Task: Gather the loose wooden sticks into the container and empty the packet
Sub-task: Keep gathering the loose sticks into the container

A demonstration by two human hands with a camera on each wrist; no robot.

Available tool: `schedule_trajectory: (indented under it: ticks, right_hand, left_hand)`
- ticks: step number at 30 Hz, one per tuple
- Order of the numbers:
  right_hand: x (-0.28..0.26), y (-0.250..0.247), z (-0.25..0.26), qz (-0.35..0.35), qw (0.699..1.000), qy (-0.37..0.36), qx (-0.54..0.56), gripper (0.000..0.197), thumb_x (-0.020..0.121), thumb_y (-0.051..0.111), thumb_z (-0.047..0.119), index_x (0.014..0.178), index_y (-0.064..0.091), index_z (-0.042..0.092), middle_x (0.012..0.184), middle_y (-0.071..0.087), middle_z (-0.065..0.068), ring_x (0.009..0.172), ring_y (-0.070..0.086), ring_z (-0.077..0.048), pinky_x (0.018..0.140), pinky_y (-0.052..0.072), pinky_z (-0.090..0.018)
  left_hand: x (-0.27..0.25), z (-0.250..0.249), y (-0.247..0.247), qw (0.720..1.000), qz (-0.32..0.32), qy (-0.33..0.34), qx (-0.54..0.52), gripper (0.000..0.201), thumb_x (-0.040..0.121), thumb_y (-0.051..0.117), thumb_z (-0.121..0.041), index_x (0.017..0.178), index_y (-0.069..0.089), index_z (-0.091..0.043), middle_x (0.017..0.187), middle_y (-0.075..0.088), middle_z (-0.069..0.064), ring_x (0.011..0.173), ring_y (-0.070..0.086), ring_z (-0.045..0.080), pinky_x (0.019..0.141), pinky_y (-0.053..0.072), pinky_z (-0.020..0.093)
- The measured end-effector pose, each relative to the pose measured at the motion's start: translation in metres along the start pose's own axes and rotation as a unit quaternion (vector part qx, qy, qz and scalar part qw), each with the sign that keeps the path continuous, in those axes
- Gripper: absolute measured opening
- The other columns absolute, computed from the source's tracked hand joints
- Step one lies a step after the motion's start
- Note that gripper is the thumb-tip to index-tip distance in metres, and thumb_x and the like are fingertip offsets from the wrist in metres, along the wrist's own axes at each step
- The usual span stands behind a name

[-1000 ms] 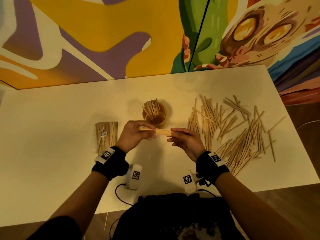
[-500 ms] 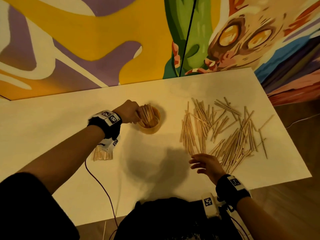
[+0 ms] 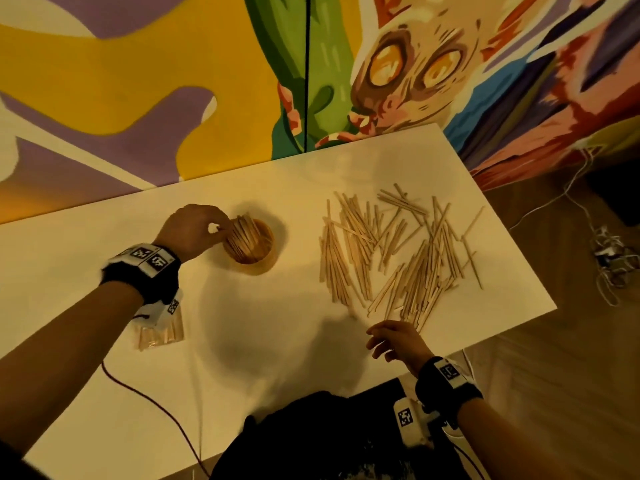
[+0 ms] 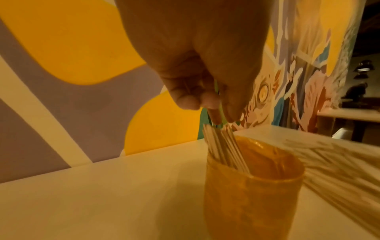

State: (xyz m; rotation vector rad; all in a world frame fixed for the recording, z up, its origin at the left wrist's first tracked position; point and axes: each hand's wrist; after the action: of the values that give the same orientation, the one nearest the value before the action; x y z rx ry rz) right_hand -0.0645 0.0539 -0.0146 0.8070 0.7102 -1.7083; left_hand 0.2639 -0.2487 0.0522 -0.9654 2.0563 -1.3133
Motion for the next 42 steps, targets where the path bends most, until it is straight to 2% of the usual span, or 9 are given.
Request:
schedule_trajectory:
  ticks: [4,8,14,17,21,27,30,36,42]
  right_hand:
    - [0.004,-0.016,-0.004,-0.02,1.0,0.007,-0.019,0.033,0.1,0.049,0.021,0.088,0.067,-0.004,0.071,0.07,-0.016,0.056,0.061,-0.025,0.047,0.039,-0.026]
    - [0.012,-0.039,-0.01,-0.042,0.998,0.021,-0.044,0.044,0.101,0.046,0.025,0.074,0.066,-0.004,0.067,0.069,-0.017,0.053,0.06,-0.024,0.047,0.039,-0.027]
    - [0.018,-0.082,-0.013,-0.07,0.99,0.035,-0.12,0.042,0.101,0.047,0.018,0.066,0.063,0.0,0.058,0.065,-0.012,0.046,0.057,-0.02,0.044,0.035,-0.024]
    - [0.022,-0.109,-0.013,-0.078,0.984,0.056,-0.148,0.038,0.1,0.047,0.018,0.07,0.063,0.001,0.057,0.065,-0.01,0.045,0.057,-0.019,0.044,0.033,-0.023]
    - [0.029,-0.145,-0.013,-0.068,0.981,0.089,-0.155,0.04,0.102,0.045,0.022,0.074,0.064,0.001,0.056,0.065,-0.009,0.042,0.057,-0.017,0.042,0.033,-0.022]
    - [0.046,-0.182,-0.007,-0.04,0.976,0.11,-0.183,0.042,0.102,0.044,0.024,0.073,0.064,0.001,0.057,0.065,-0.011,0.043,0.058,-0.02,0.038,0.037,-0.02]
    - [0.055,-0.195,0.002,-0.017,0.979,0.117,-0.164,0.043,0.103,0.043,0.023,0.073,0.062,-0.002,0.055,0.063,-0.016,0.037,0.058,-0.021,0.035,0.037,-0.02]
    - [0.078,-0.216,0.017,0.072,0.965,0.177,-0.18,0.051,0.103,0.039,0.033,0.077,0.065,-0.002,0.068,0.069,-0.021,0.047,0.063,-0.027,0.044,0.038,-0.023]
    - [0.092,-0.227,0.028,0.13,0.947,0.206,-0.208,0.055,0.102,0.038,0.039,0.085,0.07,-0.003,0.078,0.071,-0.022,0.054,0.067,-0.028,0.047,0.048,-0.024]
  left_hand:
    - [-0.009,-0.031,-0.002,0.991,-0.077,-0.022,-0.111,0.029,0.092,0.062,-0.032,0.073,0.071,-0.012,0.079,0.07,0.002,0.064,0.061,0.017,0.064,0.048,0.033]
    - [-0.02,-0.082,0.027,0.982,0.012,-0.062,-0.179,0.051,0.099,0.046,-0.042,0.058,0.064,-0.017,0.053,0.061,-0.006,0.05,0.059,0.009,0.06,0.049,0.03]
    - [-0.002,-0.132,0.119,0.952,0.198,-0.188,-0.139,0.038,0.096,0.049,-0.044,0.093,0.063,-0.009,0.082,0.069,0.013,0.071,0.069,0.025,0.064,0.057,0.034]
    - [0.019,-0.152,0.146,0.939,0.24,-0.239,-0.067,0.054,0.095,0.045,-0.052,0.111,0.059,-0.003,0.107,0.065,0.02,0.094,0.065,0.035,0.08,0.055,0.04]
    - [0.048,-0.174,0.166,0.935,0.225,-0.274,-0.018,0.059,0.095,0.047,-0.05,0.128,0.049,-0.002,0.133,0.051,0.02,0.119,0.053,0.037,0.094,0.044,0.038]
    - [0.084,-0.207,0.183,0.921,0.229,-0.315,-0.003,0.073,0.089,0.055,-0.056,0.138,0.043,-0.003,0.137,0.051,0.017,0.122,0.052,0.035,0.095,0.045,0.037]
    - [0.092,-0.218,0.189,0.923,0.233,-0.306,0.025,0.065,0.089,0.059,-0.048,0.135,0.044,-0.004,0.135,0.05,0.016,0.121,0.052,0.035,0.096,0.045,0.039]
    - [0.097,-0.228,0.187,0.908,0.227,-0.353,0.015,0.04,0.09,0.056,-0.028,0.122,0.053,-0.004,0.127,0.055,0.017,0.112,0.057,0.036,0.088,0.049,0.039]
    - [0.086,-0.24,0.192,0.9,0.207,-0.381,0.037,0.033,0.096,0.048,-0.021,0.125,0.045,-0.006,0.13,0.052,0.014,0.118,0.054,0.033,0.092,0.044,0.038]
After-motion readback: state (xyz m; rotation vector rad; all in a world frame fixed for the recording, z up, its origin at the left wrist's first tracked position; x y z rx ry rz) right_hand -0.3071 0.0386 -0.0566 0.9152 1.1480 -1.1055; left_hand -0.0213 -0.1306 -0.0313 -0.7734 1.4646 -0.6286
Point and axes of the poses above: each hand's wrist, its own x-axis towards the middle knuckle, its own y-axis out of the palm, z = x × y
